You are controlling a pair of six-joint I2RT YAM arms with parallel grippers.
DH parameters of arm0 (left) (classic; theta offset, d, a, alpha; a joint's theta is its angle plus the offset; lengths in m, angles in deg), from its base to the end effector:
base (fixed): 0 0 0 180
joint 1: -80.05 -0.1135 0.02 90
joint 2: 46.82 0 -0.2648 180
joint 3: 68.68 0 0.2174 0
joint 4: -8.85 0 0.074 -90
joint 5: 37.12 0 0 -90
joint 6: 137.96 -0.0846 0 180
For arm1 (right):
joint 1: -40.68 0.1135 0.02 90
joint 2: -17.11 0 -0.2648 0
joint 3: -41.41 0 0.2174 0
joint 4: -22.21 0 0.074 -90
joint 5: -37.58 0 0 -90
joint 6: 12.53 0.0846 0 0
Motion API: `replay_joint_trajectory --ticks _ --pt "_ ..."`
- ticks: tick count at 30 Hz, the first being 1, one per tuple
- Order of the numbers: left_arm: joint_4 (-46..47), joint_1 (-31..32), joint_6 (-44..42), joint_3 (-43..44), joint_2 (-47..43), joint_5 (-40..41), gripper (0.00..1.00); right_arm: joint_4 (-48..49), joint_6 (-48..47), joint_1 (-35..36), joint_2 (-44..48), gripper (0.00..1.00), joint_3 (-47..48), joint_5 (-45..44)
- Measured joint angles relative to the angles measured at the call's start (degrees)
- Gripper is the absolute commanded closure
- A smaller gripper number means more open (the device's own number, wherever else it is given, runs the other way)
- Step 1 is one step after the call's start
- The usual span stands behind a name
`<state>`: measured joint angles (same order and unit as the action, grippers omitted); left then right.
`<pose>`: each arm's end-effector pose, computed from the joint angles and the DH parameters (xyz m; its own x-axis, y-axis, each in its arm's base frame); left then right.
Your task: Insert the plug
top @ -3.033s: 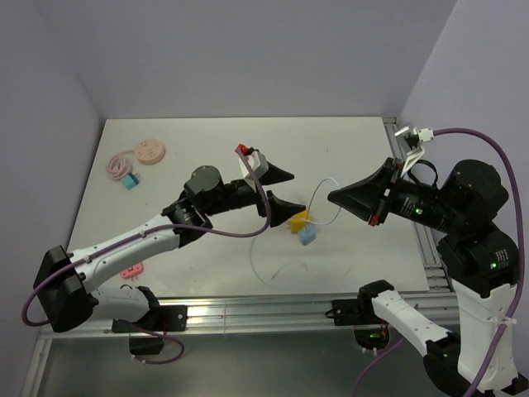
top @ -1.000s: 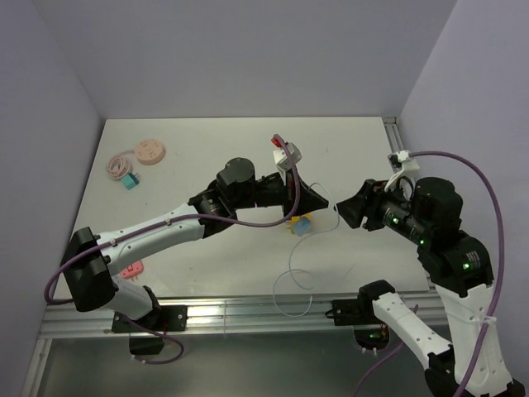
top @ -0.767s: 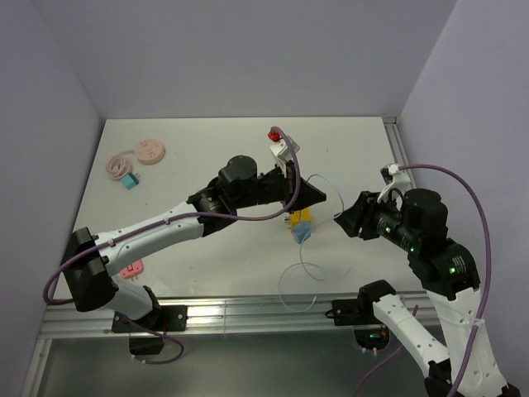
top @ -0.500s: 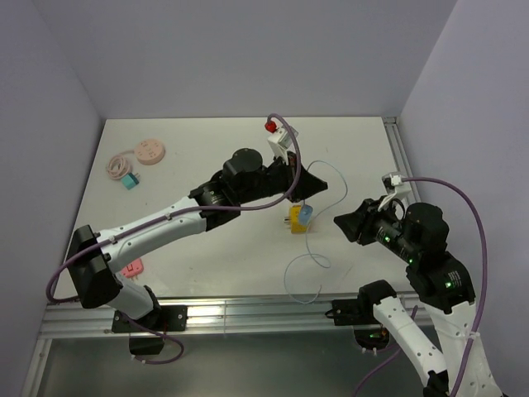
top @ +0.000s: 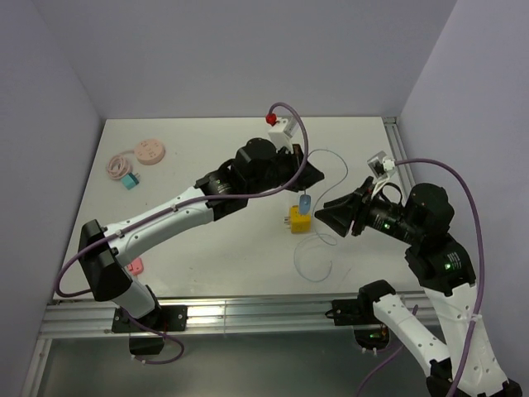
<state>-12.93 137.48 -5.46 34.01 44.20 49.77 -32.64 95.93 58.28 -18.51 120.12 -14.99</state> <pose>0.2080 -0.3342 0.3944 -0.6576 -0.2237 -0.7194 0.5778 0.4631 -0.6721 0.0814 0.0798 0.3875 -0.4399 0.1242 -0.8894 -0.7042 0.5668 0.4275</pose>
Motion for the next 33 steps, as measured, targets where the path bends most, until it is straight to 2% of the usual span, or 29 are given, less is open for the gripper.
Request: replay_joint_trajectory --ticks 5,9,12,22,33 --pt "-1.38 -0.39 0.57 2.78 0.13 -1.33 1.00 2.91 -3.04 1.97 -4.42 0.36 0.70 0.57" --pt "-2.16 -1.11 1.77 5.42 0.87 -4.42 1.00 1.84 -7.45 5.75 -8.68 0.24 1.46 -3.26" --pt "-2.60 -1.75 2.23 5.86 0.98 -6.84 1.00 0.68 -10.16 8.28 -9.86 0.21 1.51 -6.27" --pt "-2.71 -2.60 2.38 5.84 0.98 -14.01 1.00 -0.70 -14.99 12.33 -7.61 0.21 2.38 -9.68" --pt "-2.62 -2.67 2.36 5.35 0.96 -20.61 1.00 -2.84 -16.90 17.79 -9.86 0.27 2.82 -13.07"
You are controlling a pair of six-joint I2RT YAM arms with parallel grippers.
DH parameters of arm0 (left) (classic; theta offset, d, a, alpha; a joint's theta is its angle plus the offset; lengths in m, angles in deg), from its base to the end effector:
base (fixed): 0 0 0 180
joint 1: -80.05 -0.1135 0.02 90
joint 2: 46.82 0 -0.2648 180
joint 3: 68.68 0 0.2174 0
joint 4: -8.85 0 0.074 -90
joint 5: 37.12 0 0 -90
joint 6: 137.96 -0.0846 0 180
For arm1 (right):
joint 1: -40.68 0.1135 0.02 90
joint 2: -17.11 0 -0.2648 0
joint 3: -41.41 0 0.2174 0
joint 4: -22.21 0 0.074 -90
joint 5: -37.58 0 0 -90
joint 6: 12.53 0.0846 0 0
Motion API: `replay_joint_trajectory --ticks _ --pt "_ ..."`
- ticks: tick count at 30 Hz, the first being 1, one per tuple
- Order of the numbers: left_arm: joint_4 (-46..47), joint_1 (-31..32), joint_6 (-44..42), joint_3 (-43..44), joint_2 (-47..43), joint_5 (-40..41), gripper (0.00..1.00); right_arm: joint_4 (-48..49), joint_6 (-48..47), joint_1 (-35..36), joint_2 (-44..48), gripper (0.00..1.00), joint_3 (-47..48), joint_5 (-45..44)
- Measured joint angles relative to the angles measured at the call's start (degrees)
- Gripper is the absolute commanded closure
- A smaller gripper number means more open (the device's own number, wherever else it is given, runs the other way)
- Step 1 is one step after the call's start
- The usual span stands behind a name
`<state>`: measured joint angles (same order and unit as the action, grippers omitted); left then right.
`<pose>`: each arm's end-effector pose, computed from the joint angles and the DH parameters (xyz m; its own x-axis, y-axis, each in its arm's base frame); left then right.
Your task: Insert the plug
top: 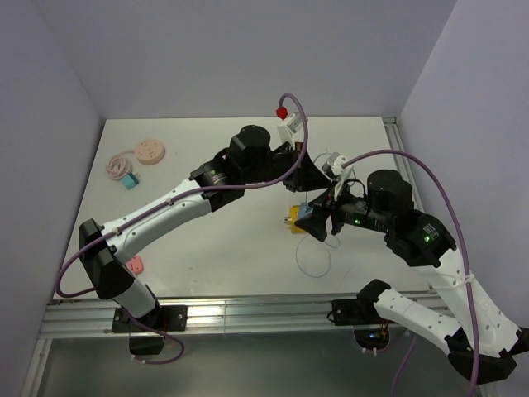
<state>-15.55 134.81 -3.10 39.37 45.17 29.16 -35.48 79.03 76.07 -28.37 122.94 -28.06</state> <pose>0.1961 -0.3365 0.4163 -0.7488 -0.0593 -0.6602 0.6338 0.2276 -0.7393 0.1025 0.1156 0.3745 -0.3234 -0.1993 -0.9250 -0.8316 0.5262 0.1774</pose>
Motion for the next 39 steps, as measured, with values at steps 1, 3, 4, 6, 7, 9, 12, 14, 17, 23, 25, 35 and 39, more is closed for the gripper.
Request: replay_joint_trajectory --ticks 1,3,4,6,7,9,12,14,17,23,25,35,39 --pt "0.17 -0.02 0.00 -0.13 0.00 -0.48 1.00 -0.02 0.00 0.24 0.15 0.27 -0.04 -0.39" --pt "0.48 -0.17 0.04 -0.35 0.00 -1.31 1.00 -0.02 -0.02 0.61 0.46 0.27 -0.20 -1.11" --pt "0.57 -0.20 0.04 -0.52 0.00 -1.62 1.00 -0.07 -0.02 0.76 0.66 0.26 -0.31 -1.70" --pt "0.83 -0.31 0.04 -0.94 0.00 -2.12 1.00 -0.26 -0.24 1.09 0.90 0.25 -0.37 -2.71" --pt "0.94 -0.33 0.07 -1.20 0.00 -2.34 1.00 -0.37 -0.55 1.25 1.03 0.25 -0.39 -3.23" --pt "1.44 -0.37 0.11 -1.86 -0.11 -2.54 1.00 -0.44 -1.03 1.46 1.29 0.25 -0.39 -4.04" --pt "1.77 -0.48 0.44 -2.75 -0.44 -2.93 1.00 -0.59 -1.46 1.81 1.49 0.25 -0.39 -5.35" --pt "1.90 -0.57 0.57 -2.97 -0.52 -3.30 1.00 -0.63 -1.57 2.14 1.46 0.25 -0.39 -5.70" --pt "2.12 -0.57 1.18 -3.06 -0.66 -3.69 1.00 -0.76 -1.81 2.80 1.22 0.26 -0.42 -5.92" --pt "3.74 -0.74 2.51 -3.06 -0.66 -4.83 1.00 -0.85 -2.21 5.03 0.72 0.31 -0.79 -8.57" --pt "4.07 -0.79 2.89 -3.06 -0.66 -5.05 1.00 -0.90 -2.36 5.46 0.83 0.32 -1.36 -9.62" --pt "4.85 -0.96 3.52 -3.10 -0.66 -6.47 1.00 -1.14 -2.73 6.12 1.55 0.33 -2.91 -13.14" --pt "5.99 -0.96 4.24 -3.43 -0.74 -6.91 1.00 -1.16 -2.73 6.25 1.27 0.36 -2.91 -13.16"
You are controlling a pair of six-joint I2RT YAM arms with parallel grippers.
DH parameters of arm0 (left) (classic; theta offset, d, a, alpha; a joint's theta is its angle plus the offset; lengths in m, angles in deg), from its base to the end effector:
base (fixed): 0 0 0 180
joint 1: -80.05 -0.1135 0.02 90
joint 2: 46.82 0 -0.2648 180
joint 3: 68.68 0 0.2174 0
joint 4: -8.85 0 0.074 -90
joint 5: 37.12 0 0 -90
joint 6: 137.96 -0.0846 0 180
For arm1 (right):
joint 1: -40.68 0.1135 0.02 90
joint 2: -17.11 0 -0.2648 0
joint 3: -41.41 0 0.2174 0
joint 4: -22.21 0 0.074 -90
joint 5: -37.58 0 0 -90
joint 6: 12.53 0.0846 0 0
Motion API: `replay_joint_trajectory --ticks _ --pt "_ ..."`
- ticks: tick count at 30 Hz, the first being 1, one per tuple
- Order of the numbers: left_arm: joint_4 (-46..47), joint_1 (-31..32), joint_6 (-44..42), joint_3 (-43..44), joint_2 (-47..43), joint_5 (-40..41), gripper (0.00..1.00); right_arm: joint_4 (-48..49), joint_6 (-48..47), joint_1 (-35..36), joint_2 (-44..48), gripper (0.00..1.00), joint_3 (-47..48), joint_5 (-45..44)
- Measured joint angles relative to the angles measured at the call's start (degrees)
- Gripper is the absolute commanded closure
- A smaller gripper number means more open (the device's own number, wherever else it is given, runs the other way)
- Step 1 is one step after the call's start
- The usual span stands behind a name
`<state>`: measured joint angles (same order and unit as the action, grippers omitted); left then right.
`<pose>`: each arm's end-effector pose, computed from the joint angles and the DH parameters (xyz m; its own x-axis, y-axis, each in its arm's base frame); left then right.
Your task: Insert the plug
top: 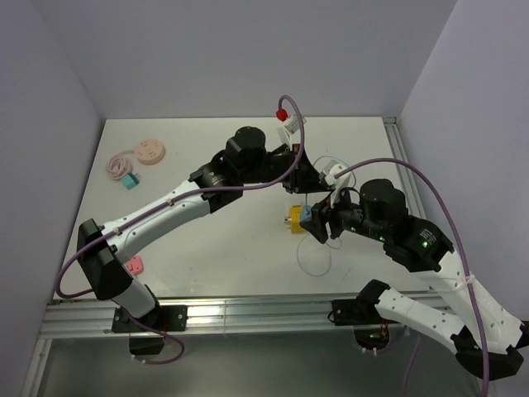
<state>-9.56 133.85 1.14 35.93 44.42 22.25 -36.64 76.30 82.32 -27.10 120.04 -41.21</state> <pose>0.1917 -0.3349 0.4156 -0.7854 -0.0281 -0.6184 0.6117 0.1182 -0.7822 0.1030 0.1136 0.3561 -0.2930 -0.2873 -0.9119 -0.7902 0.6097 0.0618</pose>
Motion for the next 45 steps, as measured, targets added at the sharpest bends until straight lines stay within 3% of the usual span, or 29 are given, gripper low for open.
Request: replay_joint_trajectory --ticks 9,11,15,17,19,21,22,24,31,36,45 --pt "0.76 -0.20 0.17 -0.33 -0.31 -0.50 1.00 0.00 -0.02 0.22 -0.55 0.39 0.00 0.20" --pt "0.92 -0.26 0.22 -0.50 -0.33 -0.68 1.00 0.02 0.02 0.22 -0.61 0.44 0.00 0.17" --pt "1.29 -0.46 0.31 -0.70 -0.35 -0.76 0.99 0.00 0.26 0.26 -0.98 0.65 0.00 0.35" --pt "1.33 -0.52 0.31 -0.85 -0.35 -0.76 0.89 -0.02 0.48 0.35 -1.09 0.76 0.00 0.37" --pt "1.31 -0.59 0.26 -0.96 -0.35 -0.59 0.74 0.00 0.68 0.35 -1.11 0.95 0.00 0.39" --pt "1.40 -0.81 0.31 -1.25 -0.35 -0.13 0.61 0.07 1.22 0.37 -1.03 1.00 0.00 0.50" --pt "1.44 -1.07 0.26 -1.46 -0.35 0.22 0.34 0.15 1.66 0.39 -1.03 1.00 0.00 0.48" --pt "1.64 -1.95 0.07 -2.64 -0.70 1.86 0.01 0.24 2.64 0.42 -0.94 1.00 -0.04 0.26" --pt "0.92 -8.39 -0.55 -11.93 -7.32 11.72 0.00 3.37 9.64 0.61 -1.20 1.00 -2.51 -2.36" --pt "1.70 -13.14 -2.29 -18.49 -14.49 21.33 0.01 6.84 18.40 0.61 -1.25 1.00 -7.04 -12.24" --pt "5.97 -12.90 -2.89 -33.48 -20.65 27.65 0.20 12.37 31.93 0.61 -6.34 1.00 -14.12 -32.24"
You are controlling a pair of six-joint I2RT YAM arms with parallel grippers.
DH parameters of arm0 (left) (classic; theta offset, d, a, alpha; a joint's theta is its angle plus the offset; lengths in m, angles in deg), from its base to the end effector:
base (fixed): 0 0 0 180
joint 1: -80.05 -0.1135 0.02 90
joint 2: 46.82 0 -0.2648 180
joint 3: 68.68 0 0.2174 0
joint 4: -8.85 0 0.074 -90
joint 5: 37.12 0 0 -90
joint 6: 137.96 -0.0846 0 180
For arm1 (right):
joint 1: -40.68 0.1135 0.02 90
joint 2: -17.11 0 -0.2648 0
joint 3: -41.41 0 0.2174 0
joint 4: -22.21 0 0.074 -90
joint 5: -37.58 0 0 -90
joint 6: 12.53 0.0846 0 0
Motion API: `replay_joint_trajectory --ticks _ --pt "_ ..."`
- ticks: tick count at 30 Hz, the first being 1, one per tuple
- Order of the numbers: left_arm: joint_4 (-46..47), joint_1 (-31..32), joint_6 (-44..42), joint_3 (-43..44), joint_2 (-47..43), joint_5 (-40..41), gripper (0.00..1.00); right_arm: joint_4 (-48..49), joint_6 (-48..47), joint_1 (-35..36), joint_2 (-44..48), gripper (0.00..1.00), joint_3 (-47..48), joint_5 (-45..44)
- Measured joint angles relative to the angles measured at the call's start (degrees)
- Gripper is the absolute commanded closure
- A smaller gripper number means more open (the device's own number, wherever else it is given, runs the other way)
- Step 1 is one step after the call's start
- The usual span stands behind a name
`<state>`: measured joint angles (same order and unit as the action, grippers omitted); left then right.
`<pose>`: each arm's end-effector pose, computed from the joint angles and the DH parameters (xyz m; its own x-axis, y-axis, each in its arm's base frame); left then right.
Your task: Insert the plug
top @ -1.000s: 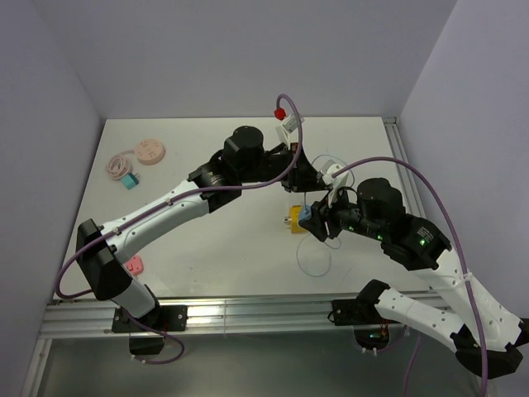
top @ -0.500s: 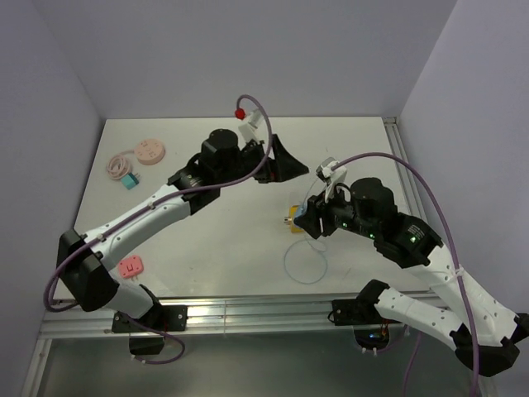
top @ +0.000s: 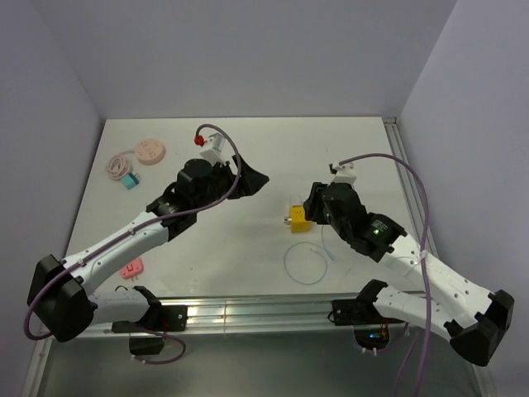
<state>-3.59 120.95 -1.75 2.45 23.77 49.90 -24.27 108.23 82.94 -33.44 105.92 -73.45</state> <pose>0.2273 -0.2027 0.3326 -0.6076 -0.4274 -0.6694 0.3666 0.5968 -0.7138 0.1623 0.1065 0.2882 -0.5484 0.1467 -0.8232 -0.1435 0.9534 0.2655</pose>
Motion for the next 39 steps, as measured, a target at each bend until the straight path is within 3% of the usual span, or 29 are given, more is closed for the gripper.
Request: replay_joint_trajectory --ticks 10,20,23,27,30,33,39 --pt "0.55 0.00 -0.04 -11.91 -4.61 1.75 0.24 14.73 1.42 0.00 -5.53 1.00 -7.34 -7.89" --pt "3.19 0.00 0.50 -14.40 -3.48 1.81 0.28 24.85 1.29 0.46 -11.34 1.00 -12.98 -8.35" --pt "4.92 0.00 1.60 -15.58 -1.60 1.38 0.36 26.47 1.38 0.79 -12.85 1.00 -13.11 -8.57" --pt "9.99 0.00 3.69 -17.40 2.58 -1.11 0.64 28.87 1.53 2.08 -13.38 1.00 -14.21 -9.11" --pt "14.01 0.04 5.35 -18.27 7.43 -4.24 0.72 30.51 1.57 2.51 -13.40 1.00 -15.50 -9.46" --pt "17.03 0.04 6.58 -18.38 12.04 -6.95 0.77 31.17 1.62 2.67 -13.88 1.00 -16.26 -9.81" --pt "22.32 0.07 8.79 -18.38 17.68 -11.08 0.76 32.98 1.77 2.97 -14.62 1.00 -17.11 -11.02"
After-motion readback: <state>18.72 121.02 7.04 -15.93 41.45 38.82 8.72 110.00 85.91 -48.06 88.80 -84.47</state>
